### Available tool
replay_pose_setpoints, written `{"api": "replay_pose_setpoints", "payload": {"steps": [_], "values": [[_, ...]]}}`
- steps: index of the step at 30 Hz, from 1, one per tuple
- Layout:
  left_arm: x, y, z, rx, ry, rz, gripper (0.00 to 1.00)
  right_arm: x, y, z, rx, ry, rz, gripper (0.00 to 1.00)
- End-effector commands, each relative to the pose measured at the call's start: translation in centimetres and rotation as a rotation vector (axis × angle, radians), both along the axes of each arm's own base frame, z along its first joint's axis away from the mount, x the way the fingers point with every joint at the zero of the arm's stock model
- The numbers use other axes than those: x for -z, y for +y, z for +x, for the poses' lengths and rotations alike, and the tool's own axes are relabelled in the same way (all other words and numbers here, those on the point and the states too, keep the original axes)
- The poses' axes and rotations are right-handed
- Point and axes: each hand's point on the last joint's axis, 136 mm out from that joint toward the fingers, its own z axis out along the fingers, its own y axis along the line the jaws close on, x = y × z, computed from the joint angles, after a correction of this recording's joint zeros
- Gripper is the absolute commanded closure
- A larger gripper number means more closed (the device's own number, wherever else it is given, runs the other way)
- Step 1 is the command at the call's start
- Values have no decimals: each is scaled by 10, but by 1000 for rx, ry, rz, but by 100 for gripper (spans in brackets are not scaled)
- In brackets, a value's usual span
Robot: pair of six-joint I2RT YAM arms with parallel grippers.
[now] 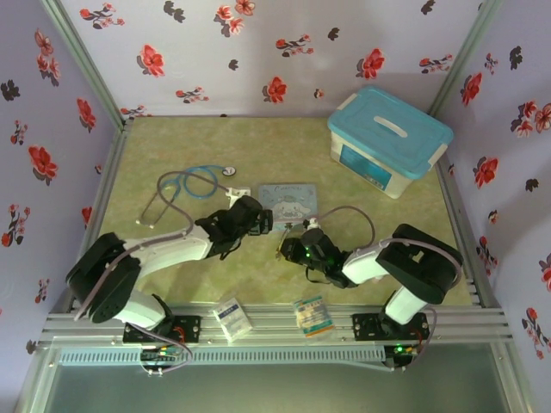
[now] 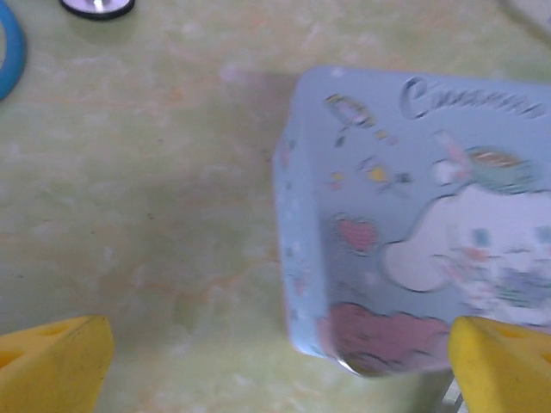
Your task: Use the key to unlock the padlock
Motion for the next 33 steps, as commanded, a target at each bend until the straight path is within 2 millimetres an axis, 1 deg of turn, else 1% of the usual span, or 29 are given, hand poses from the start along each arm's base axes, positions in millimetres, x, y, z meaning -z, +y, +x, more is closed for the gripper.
{"api": "replay_pose_setpoints", "payload": {"steps": [1, 3, 5, 7, 9, 11, 13, 16, 19, 22, 23, 25, 27, 29, 33], "values": [[-11, -1, 27, 2, -62, 70, 0, 30, -19, -16, 15, 88, -55, 92], [-3, 1, 30, -7, -47, 89, 1, 28, -24, -16, 27, 82, -63, 93], [5, 2, 32, -11, -39, 90, 4, 24, -28, -18, 25, 71, -69, 94], [14, 2, 31, -11, -18, 88, 7, 19, -32, -17, 38, 54, -64, 95], [21, 1, 30, -7, -3, 81, 8, 20, -35, -14, 46, 55, -82, 96], [26, 0, 27, -5, 8, 66, 9, 19, -33, -12, 43, 55, -68, 97], [30, 1, 25, -6, 18, 65, 10, 14, -27, -8, 49, 46, 1, 97], [36, 3, 21, -6, 31, 62, 13, 7, -25, -4, 80, 26, 93, 99], [41, 2, 18, 6, 45, 56, 18, 10, -31, -3, 124, 21, 129, 100], [46, 4, 16, 3, 57, 60, 19, 7, -35, 3, 181, -4, 194, 100], [46, 4, 15, 2, 57, 58, 19, 3, -34, 6, 189, -18, 218, 100], [49, 6, 14, -1, 60, 60, 19, 4, -32, 9, 206, -18, 253, 100], [50, 7, 14, -1, 62, 63, 19, 8, -24, 12, 197, -4, 257, 100], [52, 9, 13, -2, 65, 67, 19, 7, -22, 14, 201, -23, 249, 100], [53, 12, 13, 0, 66, 78, 20, 6, -33, 19, 263, -49, 233, 100]]}}
